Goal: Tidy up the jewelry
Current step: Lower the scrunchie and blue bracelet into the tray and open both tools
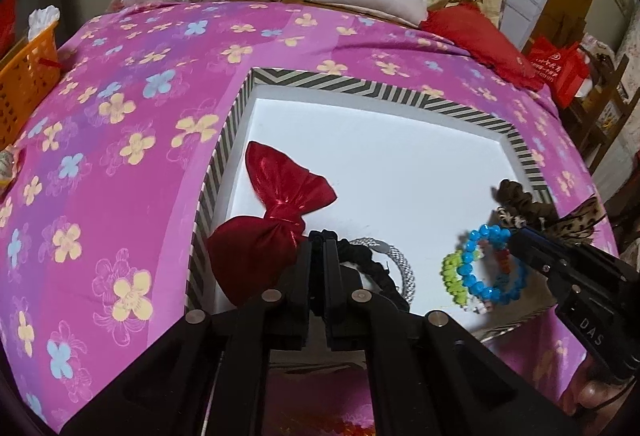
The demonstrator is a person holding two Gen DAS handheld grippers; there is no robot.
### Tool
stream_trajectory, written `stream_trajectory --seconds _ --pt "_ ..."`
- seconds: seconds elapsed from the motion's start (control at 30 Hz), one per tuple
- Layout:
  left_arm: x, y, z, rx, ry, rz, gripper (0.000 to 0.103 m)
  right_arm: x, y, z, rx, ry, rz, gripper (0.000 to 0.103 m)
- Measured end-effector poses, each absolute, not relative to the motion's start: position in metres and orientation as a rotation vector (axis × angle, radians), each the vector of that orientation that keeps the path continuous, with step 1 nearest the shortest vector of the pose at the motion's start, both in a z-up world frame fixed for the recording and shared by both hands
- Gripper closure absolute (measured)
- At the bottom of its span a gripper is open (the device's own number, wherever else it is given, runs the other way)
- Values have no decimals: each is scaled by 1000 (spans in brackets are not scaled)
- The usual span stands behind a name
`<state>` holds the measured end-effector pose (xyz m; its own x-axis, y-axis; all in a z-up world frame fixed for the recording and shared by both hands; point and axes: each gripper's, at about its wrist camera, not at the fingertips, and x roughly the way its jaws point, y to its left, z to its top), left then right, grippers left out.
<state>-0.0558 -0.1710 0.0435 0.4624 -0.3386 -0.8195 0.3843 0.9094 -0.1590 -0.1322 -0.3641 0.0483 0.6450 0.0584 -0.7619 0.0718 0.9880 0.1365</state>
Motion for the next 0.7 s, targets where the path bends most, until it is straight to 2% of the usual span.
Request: stream_trajectory --seconds 0.1,0.17,0.23,0.33,0.7 --pt "-57 -172 41 48 999 -439 103 -134 -366 43 148 879 -39 86" --pt "-57 -170 39 35 1004 -436 101 -136 -367 42 154 877 -46 70" --pt "-57 -169 39 28 1002 -437 88 -140 -367 43 162 869 -45 65" --pt "-60 -167 42 31 988 -428 76 -145 -366 47 170 859 -45 59" --pt "-81 -160 61 73 915 -408 73 -168 -348 65 151 820 -14 37"
